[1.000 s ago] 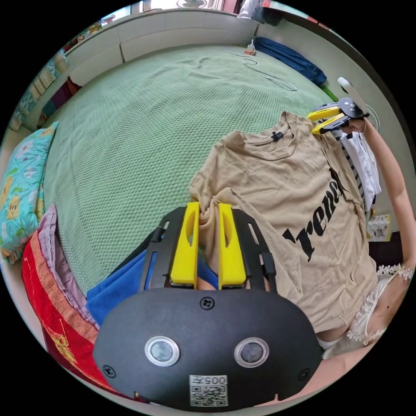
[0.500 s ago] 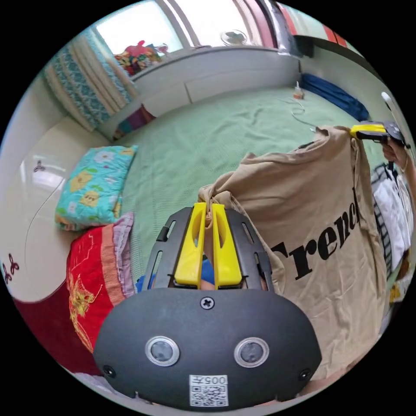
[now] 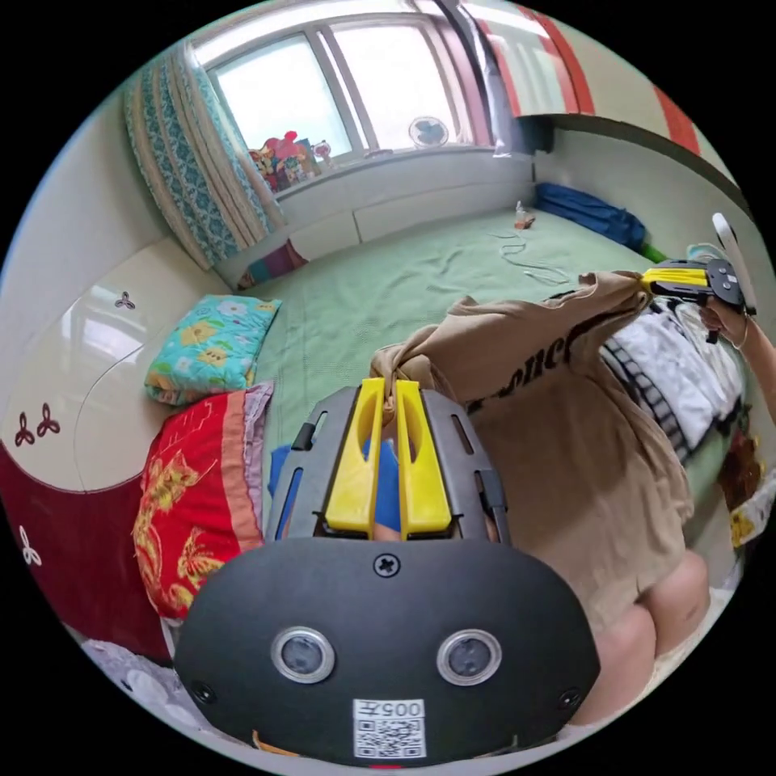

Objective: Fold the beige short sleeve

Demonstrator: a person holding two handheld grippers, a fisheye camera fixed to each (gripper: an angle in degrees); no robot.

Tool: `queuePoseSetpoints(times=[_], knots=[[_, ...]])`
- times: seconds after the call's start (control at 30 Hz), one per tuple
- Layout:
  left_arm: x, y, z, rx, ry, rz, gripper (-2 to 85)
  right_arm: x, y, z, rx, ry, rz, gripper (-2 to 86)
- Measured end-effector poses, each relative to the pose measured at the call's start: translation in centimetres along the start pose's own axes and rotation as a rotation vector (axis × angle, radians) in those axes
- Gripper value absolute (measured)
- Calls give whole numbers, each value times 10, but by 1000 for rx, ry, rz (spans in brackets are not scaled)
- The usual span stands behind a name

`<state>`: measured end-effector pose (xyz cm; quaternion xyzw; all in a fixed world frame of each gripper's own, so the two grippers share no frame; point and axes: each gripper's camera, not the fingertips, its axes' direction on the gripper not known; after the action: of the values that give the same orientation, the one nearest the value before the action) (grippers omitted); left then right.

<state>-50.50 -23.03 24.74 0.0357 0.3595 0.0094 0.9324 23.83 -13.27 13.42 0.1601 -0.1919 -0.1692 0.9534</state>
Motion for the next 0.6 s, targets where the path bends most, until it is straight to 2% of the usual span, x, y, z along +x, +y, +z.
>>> queuePoseSetpoints(times=[0.13, 0.23, 0.33, 0.43, 0.6], knots=[[28, 110, -21, -72, 74, -49, 40, -58, 94, -52, -13, -80, -52, -16], [48, 176, -1, -166, 133, -115, 42, -106, 157, -46, -66, -131, -19, -16], [55, 216, 20, -216, 110, -188, 42, -143, 198, -15, -164, -131, 16, -16], [49, 236, 23, -161, 106, -241, 44, -153, 213, 0, -157, -50, 76, -13], [35, 255, 2, -171, 175, -227, 59, -145, 220, -8, -186, -136, 98, 13]])
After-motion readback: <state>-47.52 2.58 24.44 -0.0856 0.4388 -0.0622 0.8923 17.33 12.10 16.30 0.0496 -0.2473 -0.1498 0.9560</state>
